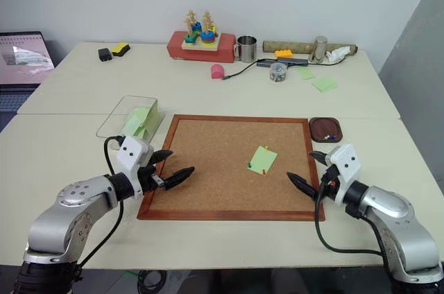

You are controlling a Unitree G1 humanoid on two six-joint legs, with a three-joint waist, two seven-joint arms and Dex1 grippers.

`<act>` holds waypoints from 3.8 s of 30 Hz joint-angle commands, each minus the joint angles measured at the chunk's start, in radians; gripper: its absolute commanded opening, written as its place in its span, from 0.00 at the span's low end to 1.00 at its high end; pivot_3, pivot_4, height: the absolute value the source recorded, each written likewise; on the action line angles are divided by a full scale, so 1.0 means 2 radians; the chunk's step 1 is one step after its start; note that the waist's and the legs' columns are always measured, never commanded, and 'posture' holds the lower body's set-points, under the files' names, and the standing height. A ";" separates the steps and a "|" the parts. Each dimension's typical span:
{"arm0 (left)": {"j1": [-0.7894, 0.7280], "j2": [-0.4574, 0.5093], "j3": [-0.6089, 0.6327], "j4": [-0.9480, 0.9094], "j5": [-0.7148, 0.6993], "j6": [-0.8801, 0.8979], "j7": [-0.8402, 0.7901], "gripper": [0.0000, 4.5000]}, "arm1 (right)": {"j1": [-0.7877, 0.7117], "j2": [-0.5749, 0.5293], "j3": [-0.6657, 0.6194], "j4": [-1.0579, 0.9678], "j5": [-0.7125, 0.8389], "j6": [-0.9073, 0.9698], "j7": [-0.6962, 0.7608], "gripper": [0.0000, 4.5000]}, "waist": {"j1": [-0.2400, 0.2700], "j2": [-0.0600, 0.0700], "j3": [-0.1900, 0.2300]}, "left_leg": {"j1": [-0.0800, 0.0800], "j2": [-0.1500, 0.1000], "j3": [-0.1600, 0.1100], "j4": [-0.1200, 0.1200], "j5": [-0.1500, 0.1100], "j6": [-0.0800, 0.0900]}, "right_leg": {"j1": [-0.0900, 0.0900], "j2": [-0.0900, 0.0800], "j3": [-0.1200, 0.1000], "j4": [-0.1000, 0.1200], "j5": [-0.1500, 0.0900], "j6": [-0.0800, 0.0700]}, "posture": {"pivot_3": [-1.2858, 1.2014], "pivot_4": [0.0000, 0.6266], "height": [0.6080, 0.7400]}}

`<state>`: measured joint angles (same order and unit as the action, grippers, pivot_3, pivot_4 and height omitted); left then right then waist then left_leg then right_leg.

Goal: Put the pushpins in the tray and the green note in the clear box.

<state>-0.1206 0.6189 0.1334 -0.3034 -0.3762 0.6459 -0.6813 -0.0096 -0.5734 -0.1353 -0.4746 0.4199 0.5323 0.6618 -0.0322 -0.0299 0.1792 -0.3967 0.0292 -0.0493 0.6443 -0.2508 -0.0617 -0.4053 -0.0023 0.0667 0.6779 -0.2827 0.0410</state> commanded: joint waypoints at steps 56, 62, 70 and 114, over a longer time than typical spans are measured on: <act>-0.040 -0.028 -0.079 -0.028 -0.045 -0.030 -0.030 0.00 | -0.162 0.097 0.110 0.190 -0.080 -0.065 -0.024 1.00 | 0.000 0.000 0.000 | 0.000 0.000 0.000 0.001 0.000 0.000 | 0.000 0.000 0.000 0.001 0.002 -0.003 | 0.52 0.24 1.00; -0.034 -0.030 -0.113 -0.003 -0.014 -0.049 -0.035 0.00 | -0.181 0.112 0.114 0.219 -0.084 -0.069 -0.026 1.00 | 0.000 0.000 0.000 | 0.000 0.000 0.000 0.001 0.000 0.000 | 0.000 0.000 0.000 0.001 0.002 -0.003 | 0.52 0.24 1.00; -0.035 -0.032 -0.164 0.039 0.040 -0.045 -0.025 0.00 | -0.195 0.125 0.122 0.244 -0.097 -0.076 -0.030 1.00 | 0.000 0.000 0.000 | 0.000 0.000 0.000 0.001 0.000 0.000 | 0.000 0.000 0.000 0.001 0.002 -0.003 | 0.52 0.24 1.00; -0.020 -0.022 -0.172 0.017 0.053 -0.024 -0.042 0.00 | -0.230 0.149 0.126 0.284 -0.132 -0.103 -0.039 0.01 | -0.001 0.001 -0.001 | 0.001 0.000 0.000 0.001 0.000 0.000 | 0.001 0.000 0.000 0.002 0.002 -0.003 | 0.52 0.24 1.00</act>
<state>-0.1842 0.5645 -0.1764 -0.2715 -0.2781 0.5662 -0.7491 -0.4528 -0.2670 0.1217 0.1622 0.1588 0.3613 0.5836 -0.0333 -0.0278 0.1767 -0.3944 0.0290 -0.0496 0.6455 -0.2506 -0.0616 -0.4038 -0.0024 0.0662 0.6813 -0.2789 0.0359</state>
